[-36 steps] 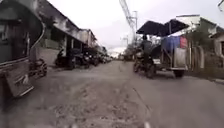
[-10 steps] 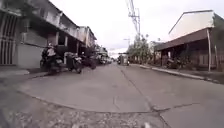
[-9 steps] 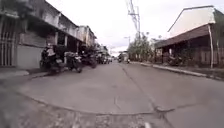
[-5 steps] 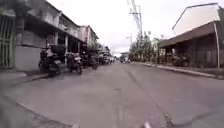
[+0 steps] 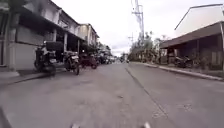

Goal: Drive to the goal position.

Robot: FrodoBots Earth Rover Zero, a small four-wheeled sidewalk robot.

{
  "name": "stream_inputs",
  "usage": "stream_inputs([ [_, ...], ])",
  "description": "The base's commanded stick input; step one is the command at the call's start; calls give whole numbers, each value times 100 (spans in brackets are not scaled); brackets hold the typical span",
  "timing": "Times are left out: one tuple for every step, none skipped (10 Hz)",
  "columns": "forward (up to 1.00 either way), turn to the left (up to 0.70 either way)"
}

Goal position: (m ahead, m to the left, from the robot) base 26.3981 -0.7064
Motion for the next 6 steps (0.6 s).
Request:
stream_inputs([
  [70,0],
  [70,0],
  [70,0],
  [70,0],
  [70,0],
  [70,0],
])
